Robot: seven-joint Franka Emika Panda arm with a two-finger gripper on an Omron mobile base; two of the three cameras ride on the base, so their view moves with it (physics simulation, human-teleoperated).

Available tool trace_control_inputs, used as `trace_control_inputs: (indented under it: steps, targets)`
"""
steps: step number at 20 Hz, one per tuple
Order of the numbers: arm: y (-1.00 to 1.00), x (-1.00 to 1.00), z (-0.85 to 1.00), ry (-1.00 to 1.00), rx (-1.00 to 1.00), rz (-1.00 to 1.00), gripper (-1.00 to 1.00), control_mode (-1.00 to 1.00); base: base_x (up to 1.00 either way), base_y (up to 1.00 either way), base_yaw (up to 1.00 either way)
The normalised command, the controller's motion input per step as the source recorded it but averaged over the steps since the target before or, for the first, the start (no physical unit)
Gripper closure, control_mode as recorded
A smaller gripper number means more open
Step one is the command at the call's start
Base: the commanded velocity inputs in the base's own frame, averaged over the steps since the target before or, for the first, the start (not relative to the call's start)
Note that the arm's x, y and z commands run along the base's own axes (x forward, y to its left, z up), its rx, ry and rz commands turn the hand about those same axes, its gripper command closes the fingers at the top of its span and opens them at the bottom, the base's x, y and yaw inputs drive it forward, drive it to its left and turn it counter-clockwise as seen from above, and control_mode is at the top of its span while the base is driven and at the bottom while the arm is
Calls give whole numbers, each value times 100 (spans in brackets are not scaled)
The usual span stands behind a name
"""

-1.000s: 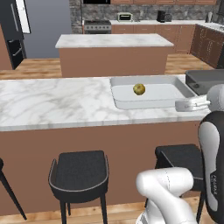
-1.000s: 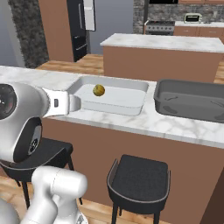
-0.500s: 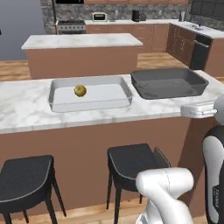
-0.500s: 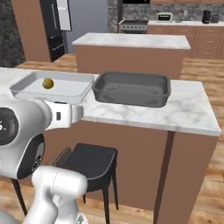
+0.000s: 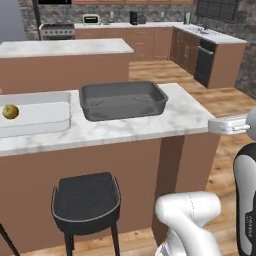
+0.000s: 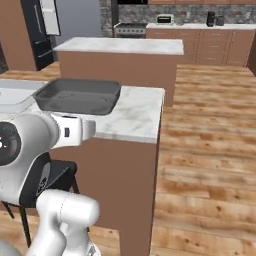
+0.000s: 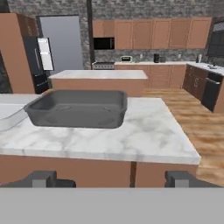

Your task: Place the cold items (broccoli and squash) from the fridge in one tupperware on the dining counter. Place the warm items (hot dog and kebab skewer) in the stove area in another tupperware.

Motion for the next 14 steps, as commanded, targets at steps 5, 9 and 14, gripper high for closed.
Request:
trace_control_inputs:
  steps: [5,9,14]
  targets:
    - [0,0,0,0,0,0,-100,100,22,-100,-2]
    - [0,0,0,0,0,0,-100,100,40,-100,0]
    - [0,0,0,0,0,0,-100,100,74,-100,0]
